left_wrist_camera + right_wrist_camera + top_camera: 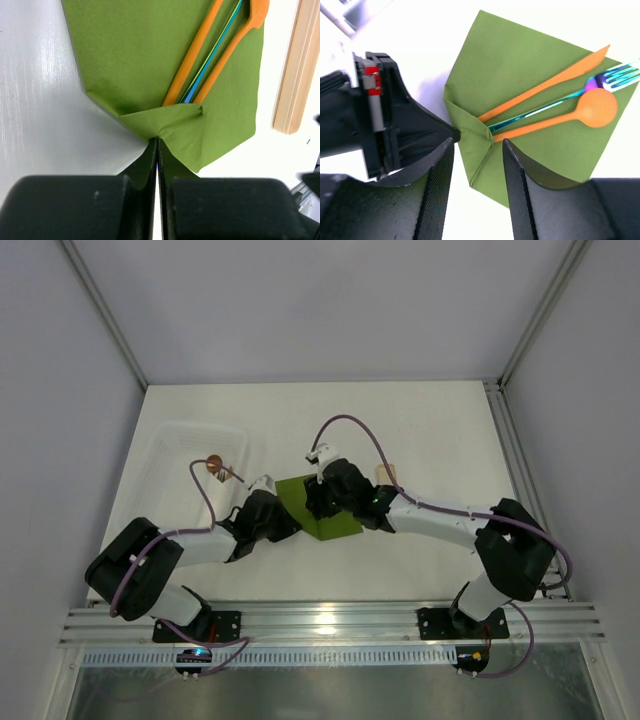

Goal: Place the utensils on the paper napkin and roll it up
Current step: Roll the napkin at the center of the board.

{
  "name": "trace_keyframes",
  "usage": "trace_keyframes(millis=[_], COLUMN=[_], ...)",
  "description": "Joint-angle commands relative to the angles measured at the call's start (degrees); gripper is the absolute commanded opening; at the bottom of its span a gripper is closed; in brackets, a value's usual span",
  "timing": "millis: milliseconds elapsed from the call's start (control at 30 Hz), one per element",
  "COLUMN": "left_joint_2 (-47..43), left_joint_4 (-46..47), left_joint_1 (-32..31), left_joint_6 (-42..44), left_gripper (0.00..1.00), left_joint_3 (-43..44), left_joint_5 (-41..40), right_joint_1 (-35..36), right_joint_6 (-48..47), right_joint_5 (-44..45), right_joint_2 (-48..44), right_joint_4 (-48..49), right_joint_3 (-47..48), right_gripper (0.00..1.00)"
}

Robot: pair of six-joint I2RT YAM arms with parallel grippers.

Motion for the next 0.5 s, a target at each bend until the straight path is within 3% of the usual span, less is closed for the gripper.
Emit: trace_keyframes(millis=[0,33,100,133,167,467], left_joint_2=[-0.2,-0.3,-0.6,-0.7,-0.8,-2.0], left_joint_4=[0.6,0.4,0.3,0.2,0.1,-1.0], left_joint_1=[-0.1,-0.2,-0.2,-0.1,-0.2,-0.3], left_joint_6=[-0.1,-0.2,-0.2,-0.2,-0.3,-0.4], left_gripper=[0.0,0.0,0.0,0.0,0.0,0.0], left_joint_3=[-0.2,-0.3,-0.2,-0.2,-0.1,0.0], left_joint_5=[-1.6,-1.6,-1.6,-1.4,-1.4,-1.2], right_joint_1=[-1.2,-1.3,-2.0,-1.9,-2.0,-5.8], right_joint_6=[5.3,5.8,7.6,8.3,10.2,17.8], right_joint_5=[-2.6,-3.8,-12.8,-14.6,-15.6,-28.9], right_joint_2=[-4.9,-5.3,-5.2,-4.6,-3.4,4.0], right_joint_4=[0.7,0.9,5.4,6.8,9.8,28.3], right_joint_3=[-3.1,-4.7,-6.3,-7.7,-8.5,-13.5], right_gripper=[0.48,0.48,0.32,0.21,0.04,0.04])
